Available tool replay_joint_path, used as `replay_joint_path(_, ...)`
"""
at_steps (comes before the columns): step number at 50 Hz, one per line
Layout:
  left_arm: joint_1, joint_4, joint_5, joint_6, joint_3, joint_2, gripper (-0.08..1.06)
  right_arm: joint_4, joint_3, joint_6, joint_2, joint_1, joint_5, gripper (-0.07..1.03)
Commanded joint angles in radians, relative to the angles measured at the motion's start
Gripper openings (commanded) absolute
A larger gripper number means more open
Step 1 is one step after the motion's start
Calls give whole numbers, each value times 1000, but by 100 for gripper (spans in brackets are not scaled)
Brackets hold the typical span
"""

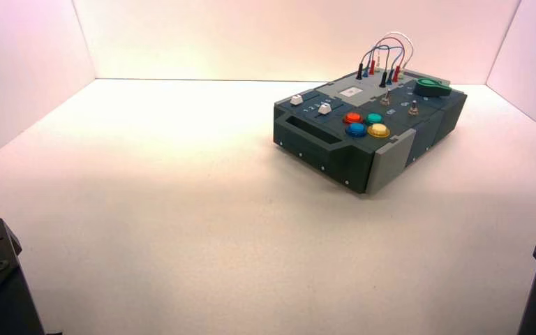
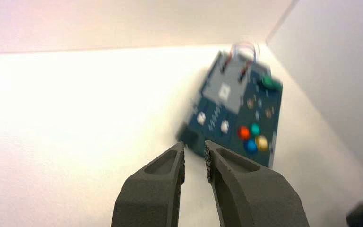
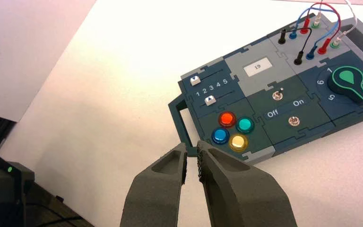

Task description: Turn the knob to position 2.

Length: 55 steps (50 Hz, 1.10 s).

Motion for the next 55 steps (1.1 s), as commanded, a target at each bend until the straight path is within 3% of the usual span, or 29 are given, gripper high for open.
replay_joint_path(1, -57, 0, -6, 17, -74, 94, 16, 5, -34, 2, 14, 0, -12, 14)
replay_joint_path(11, -126, 0, -3, 52, -172, 272, 7, 5, -32, 9, 26, 0, -43, 15)
replay_joint_path(18, -144, 0, 43, 66, -245, 393, -2, 6, -25, 34, 28, -5, -60, 15)
replay_joint_path(31, -201, -2, 130, 135, -368, 565, -3, 5, -2, 35, 31, -115, -57, 15)
replay_joint_path(41, -209, -8, 166, 138, -430, 680, -3, -5, -18, 12, 44, -121, -29, 15)
replay_joint_path(55, -262, -18, 229, 137, -532, 842, -3, -38, -54, 11, 103, -121, -15, 15)
